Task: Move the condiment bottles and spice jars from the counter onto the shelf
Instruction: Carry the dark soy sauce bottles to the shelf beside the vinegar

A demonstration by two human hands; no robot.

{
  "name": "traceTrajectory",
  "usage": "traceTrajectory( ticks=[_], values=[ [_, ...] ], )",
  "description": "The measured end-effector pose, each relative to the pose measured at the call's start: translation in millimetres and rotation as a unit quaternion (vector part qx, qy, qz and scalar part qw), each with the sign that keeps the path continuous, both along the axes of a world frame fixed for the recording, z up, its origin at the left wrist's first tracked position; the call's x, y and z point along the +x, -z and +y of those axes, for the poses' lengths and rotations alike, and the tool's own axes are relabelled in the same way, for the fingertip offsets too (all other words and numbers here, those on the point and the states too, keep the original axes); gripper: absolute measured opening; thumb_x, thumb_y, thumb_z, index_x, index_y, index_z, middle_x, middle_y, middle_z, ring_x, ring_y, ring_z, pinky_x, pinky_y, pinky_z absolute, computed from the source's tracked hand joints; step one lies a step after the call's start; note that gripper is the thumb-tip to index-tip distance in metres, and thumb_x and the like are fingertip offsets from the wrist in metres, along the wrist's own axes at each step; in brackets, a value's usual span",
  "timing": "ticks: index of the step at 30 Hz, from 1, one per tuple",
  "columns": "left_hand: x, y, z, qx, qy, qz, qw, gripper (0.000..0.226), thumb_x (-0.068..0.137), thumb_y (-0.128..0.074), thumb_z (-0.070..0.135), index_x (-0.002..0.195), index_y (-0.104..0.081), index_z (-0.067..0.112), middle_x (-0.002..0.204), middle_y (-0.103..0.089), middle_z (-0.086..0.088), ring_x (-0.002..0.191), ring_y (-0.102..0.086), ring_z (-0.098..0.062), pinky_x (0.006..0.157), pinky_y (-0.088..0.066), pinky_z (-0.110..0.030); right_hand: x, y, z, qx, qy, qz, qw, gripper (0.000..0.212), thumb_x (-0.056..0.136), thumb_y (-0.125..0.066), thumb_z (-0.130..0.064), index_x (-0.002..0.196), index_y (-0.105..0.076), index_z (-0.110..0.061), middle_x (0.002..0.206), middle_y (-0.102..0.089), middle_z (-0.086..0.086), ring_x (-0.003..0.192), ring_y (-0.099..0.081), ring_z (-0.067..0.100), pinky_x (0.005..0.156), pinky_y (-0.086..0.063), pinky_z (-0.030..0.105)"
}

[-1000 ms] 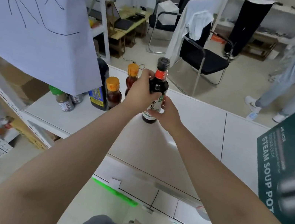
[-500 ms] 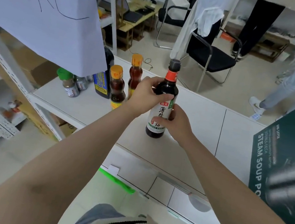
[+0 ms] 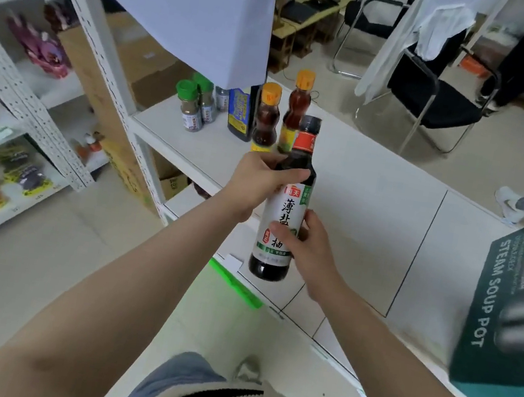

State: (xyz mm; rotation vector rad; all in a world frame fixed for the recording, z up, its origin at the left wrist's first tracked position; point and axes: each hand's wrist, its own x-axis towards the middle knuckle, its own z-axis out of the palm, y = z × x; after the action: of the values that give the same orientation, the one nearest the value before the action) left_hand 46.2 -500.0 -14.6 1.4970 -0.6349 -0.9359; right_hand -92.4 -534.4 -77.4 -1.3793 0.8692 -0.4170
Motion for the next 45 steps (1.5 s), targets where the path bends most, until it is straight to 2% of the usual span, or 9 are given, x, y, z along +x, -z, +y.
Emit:
traceTrajectory(
  ticks=[6, 11, 18, 25, 34, 38, 40, 43, 45],
  values=[
    [32.7, 26.0, 101.4, 0.033, -0.102, 0.046, 0.993, 0.02, 0.075, -0.079, 0.017, 0.091, -0.072, 0.01, 0.078, -0.074, -0.003, 0.064, -0.069, -0.011, 0.062, -0.055, -0.021, 27.2, 12.7, 64.8, 0.029, -0.155, 0.042, 0.987, 0.055, 0.071, -0.082, -0.019, 0.118, -0.052, -0.015, 0.107, -0.071, 0.001, 0.097, -0.069, 0.014, 0.086, -0.055, 0.032],
    [59.4, 62.2, 209.5, 0.066, -0.217, 0.1, 0.969, 0.051, 0.068, -0.085, 0.024, 0.111, -0.064, 0.004, 0.097, -0.073, -0.014, 0.08, -0.071, -0.023, 0.071, -0.056, -0.031, 64.6, 29.8, 147.9, 0.031, -0.259, 0.086, 0.961, 0.049, 0.072, -0.081, -0.017, 0.116, -0.058, -0.016, 0.111, -0.07, 0.005, 0.101, -0.068, 0.019, 0.092, -0.054, 0.037],
    [84.1, 77.9, 398.1, 0.08, -0.36, 0.121, 0.922, 0.025, 0.07, -0.083, 0.025, 0.087, -0.069, 0.013, 0.091, -0.074, -0.011, 0.081, -0.069, -0.025, 0.086, -0.056, -0.042, 122.9, 39.4, 309.7, 0.034, -0.373, 0.106, 0.921, 0.041, 0.075, -0.079, -0.015, 0.112, -0.061, -0.015, 0.107, -0.072, 0.007, 0.099, -0.069, 0.021, 0.088, -0.056, 0.034],
    [94.2, 65.9, 560.8, 0.069, -0.488, 0.13, 0.861, 0.018, 0.075, -0.08, 0.025, 0.08, -0.064, 0.017, 0.084, -0.072, -0.004, 0.078, -0.07, -0.019, 0.073, -0.056, -0.028, 174.8, 39.9, 452.9, 0.033, -0.491, 0.102, 0.865, 0.043, 0.072, -0.081, -0.021, 0.111, -0.063, -0.018, 0.103, -0.073, 0.002, 0.098, -0.069, 0.016, 0.089, -0.055, 0.036],
    [132.7, 72.1, 671.7, 0.04, -0.605, 0.156, 0.78, 0.019, 0.076, -0.079, 0.025, 0.079, -0.064, 0.014, 0.086, -0.073, -0.008, 0.085, -0.07, -0.025, 0.082, -0.057, -0.036, 254.7, 37.8, 555.1, 0.003, -0.6, 0.117, 0.792, 0.044, 0.071, -0.082, -0.021, 0.111, -0.064, -0.016, 0.102, -0.073, 0.002, 0.097, -0.07, 0.017, 0.084, -0.055, 0.031],
    [173.4, 76.2, 702.9, 0.035, -0.639, 0.151, 0.753, 0.019, 0.075, -0.08, 0.026, 0.076, -0.063, 0.016, 0.086, -0.072, -0.008, 0.086, -0.07, -0.028, 0.085, -0.057, -0.04, 308.9, 45.3, 584.7, 0.0, -0.635, 0.115, 0.764, 0.042, 0.072, -0.082, -0.021, 0.109, -0.064, -0.017, 0.103, -0.073, 0.003, 0.099, -0.069, 0.019, 0.087, -0.055, 0.036],
    [200.0, 77.2, 717.0, 0.029, -0.658, 0.154, 0.737, 0.022, 0.074, -0.08, 0.026, 0.084, -0.066, 0.014, 0.089, -0.073, -0.009, 0.087, -0.07, -0.027, 0.088, -0.056, -0.042, 341.4, 45.1, 598.5, -0.005, -0.651, 0.11, 0.751, 0.042, 0.071, -0.082, -0.022, 0.109, -0.064, -0.018, 0.104, -0.073, 0.003, 0.099, -0.069, 0.019, 0.088, -0.055, 0.037],
    [240.3, 75.0, 737.2, 0.03, -0.681, 0.165, 0.713, 0.051, 0.07, -0.083, 0.031, 0.111, -0.064, 0.006, 0.096, -0.074, -0.009, 0.091, -0.071, -0.026, 0.092, -0.054, -0.044, 389.9, 41.4, 617.9, -0.017, -0.674, 0.105, 0.731, 0.046, 0.069, -0.084, -0.025, 0.11, -0.064, -0.017, 0.103, -0.074, 0.001, 0.096, -0.07, 0.017, 0.089, -0.056, 0.039],
    [262.3, 73.6, 751.4, 0.021, -0.696, 0.164, 0.699, 0.059, 0.068, -0.084, 0.035, 0.115, -0.064, 0.005, 0.096, -0.074, -0.009, 0.091, -0.071, -0.026, 0.092, -0.054, -0.044, 419.5, 36.8, 631.8, -0.025, -0.694, 0.101, 0.713, 0.046, 0.069, -0.084, -0.026, 0.11, -0.064, -0.017, 0.102, -0.074, 0.0, 0.094, -0.071, 0.014, 0.088, -0.055, 0.036]
  ],
)
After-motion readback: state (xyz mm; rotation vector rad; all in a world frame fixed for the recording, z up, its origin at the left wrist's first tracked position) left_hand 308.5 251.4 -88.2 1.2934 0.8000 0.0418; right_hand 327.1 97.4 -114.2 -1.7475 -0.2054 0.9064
